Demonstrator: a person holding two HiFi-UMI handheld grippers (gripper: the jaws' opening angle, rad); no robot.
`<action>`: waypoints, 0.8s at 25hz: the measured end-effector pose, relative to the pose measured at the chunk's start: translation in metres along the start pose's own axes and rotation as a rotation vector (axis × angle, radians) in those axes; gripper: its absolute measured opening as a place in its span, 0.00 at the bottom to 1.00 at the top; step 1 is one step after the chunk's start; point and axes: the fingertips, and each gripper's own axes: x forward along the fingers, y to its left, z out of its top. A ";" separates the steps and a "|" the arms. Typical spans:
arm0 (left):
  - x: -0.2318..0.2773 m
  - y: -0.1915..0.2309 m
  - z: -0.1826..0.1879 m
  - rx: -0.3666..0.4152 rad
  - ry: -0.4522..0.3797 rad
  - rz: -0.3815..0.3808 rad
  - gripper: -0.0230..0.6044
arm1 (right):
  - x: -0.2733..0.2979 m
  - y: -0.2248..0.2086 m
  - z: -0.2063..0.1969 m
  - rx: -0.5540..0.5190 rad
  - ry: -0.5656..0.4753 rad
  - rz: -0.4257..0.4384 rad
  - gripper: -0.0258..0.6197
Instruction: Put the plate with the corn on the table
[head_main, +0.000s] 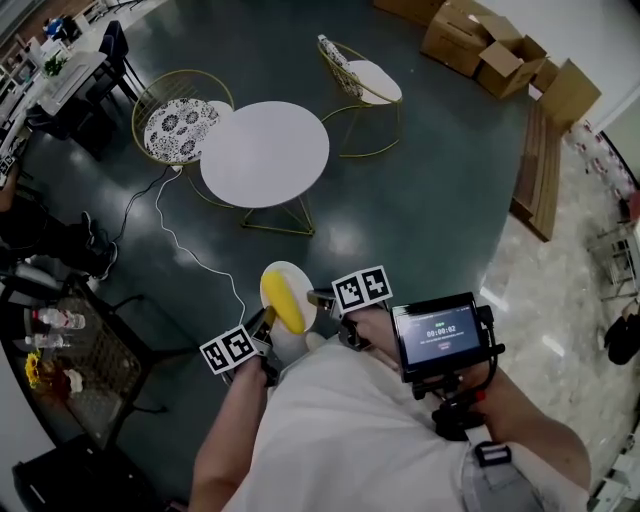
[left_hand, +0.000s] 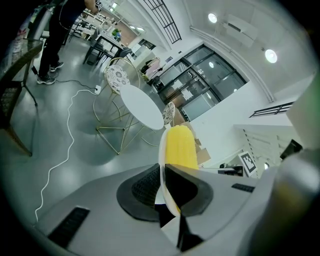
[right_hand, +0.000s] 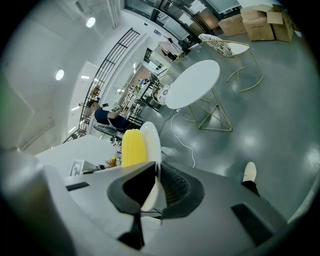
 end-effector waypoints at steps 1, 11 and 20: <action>-0.001 0.000 0.000 -0.001 -0.003 0.002 0.10 | 0.000 0.000 0.000 -0.002 0.003 0.001 0.10; 0.001 0.003 -0.001 -0.021 -0.004 0.019 0.10 | 0.003 -0.002 0.001 -0.010 0.037 0.003 0.10; 0.008 -0.001 0.001 -0.027 -0.002 0.023 0.10 | 0.001 -0.006 0.007 -0.012 0.053 0.000 0.10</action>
